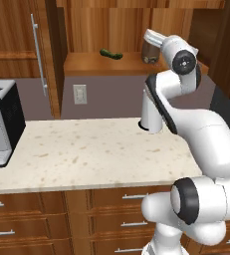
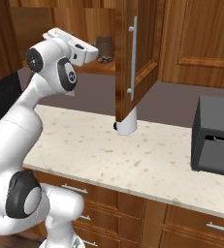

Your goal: Pick the candle and jar from the dining table and place them in the open cabinet. Close the cabinet after placing the objects.

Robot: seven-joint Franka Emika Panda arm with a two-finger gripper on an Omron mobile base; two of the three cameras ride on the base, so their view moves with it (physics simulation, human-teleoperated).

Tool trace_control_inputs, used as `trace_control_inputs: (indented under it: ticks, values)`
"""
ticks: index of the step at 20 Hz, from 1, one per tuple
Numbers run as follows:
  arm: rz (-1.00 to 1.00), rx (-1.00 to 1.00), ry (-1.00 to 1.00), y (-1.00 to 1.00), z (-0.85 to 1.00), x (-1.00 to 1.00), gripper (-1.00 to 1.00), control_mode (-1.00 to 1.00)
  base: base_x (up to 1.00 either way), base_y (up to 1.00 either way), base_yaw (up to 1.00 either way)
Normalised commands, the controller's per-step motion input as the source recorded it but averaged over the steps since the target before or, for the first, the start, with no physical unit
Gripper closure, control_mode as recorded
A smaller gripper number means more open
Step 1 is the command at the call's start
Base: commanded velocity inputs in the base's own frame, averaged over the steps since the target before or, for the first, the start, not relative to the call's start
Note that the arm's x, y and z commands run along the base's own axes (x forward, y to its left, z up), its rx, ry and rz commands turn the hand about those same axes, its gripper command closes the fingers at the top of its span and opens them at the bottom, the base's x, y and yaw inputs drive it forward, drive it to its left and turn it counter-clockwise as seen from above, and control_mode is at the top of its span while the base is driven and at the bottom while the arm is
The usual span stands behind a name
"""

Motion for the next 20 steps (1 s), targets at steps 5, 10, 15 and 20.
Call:
trace_control_inputs:
  ticks: [5, 10, 15, 20]
  values:
    - [0.03, 0.24, 0.13, 0.31, -0.09, -0.83, -1.00, -1.00, 0.00, 0.00, 0.00]
    - [0.04, 0.28, 0.24, 0.17, -0.34, -0.60, -1.00, -1.00, 0.00, 0.00, 0.00]
    - [0.14, 0.24, 0.27, 0.02, -0.76, -0.42, -1.00, -1.00, 0.00, 0.00, 0.00]
    - [0.25, 0.15, 0.24, 0.00, -0.89, -0.17, -1.00, -1.00, 0.00, 0.00, 0.00]
